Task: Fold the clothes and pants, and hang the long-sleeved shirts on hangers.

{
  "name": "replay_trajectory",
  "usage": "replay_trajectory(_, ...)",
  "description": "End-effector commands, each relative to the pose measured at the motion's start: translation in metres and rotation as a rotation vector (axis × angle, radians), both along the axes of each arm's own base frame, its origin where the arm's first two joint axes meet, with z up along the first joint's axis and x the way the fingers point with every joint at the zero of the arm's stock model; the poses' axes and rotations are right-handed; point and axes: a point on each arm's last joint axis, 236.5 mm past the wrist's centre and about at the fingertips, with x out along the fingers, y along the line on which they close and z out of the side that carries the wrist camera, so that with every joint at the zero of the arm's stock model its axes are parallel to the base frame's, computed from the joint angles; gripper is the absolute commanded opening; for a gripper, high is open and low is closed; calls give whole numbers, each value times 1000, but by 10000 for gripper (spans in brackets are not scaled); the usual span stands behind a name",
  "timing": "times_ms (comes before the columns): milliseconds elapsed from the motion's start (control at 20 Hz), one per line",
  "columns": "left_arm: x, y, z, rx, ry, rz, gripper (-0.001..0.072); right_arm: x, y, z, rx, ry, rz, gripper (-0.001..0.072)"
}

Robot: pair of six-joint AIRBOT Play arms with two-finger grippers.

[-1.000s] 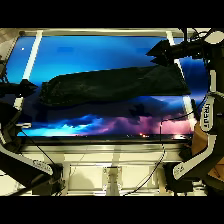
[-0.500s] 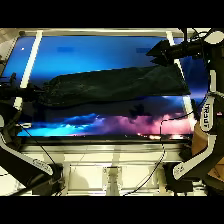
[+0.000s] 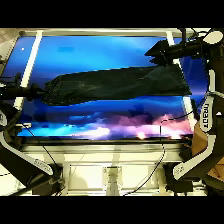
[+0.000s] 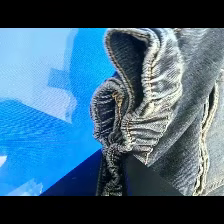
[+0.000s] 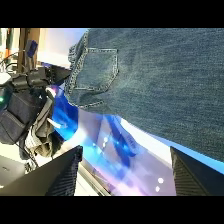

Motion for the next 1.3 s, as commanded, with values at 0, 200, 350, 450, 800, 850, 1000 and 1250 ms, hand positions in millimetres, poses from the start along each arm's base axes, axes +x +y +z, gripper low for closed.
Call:
replay_trajectory(0,-4,-9,6,-33,-5,-35,25,0,1,1,1,-2,-1,614)
replay_trajectory(200,-11,-16,30,-41,-17,-75,21,0,0,0,-1,-2,-2,468)
replay_trajectory(350,-5,-11,59,8,-78,-63,21,0,0,0,-3,-2,-1,359)
replay_trajectory(450,-4,-11,71,21,-99,-65,21,0,0,0,-3,-3,-1,314)
replay_trajectory(800,-7,-3,57,56,-71,-64,169,0,0,0,-5,-2,-1,316)
replay_trajectory(850,-6,0,53,61,-69,-55,426,0,0,-1,-6,0,1,316)
replay_trajectory(1000,-10,9,37,54,-39,-40,505,-3,0,-2,-12,8,10,317)
replay_trajectory(1250,-26,13,4,4,27,-61,508,-5,0,-3,-13,14,18,320)
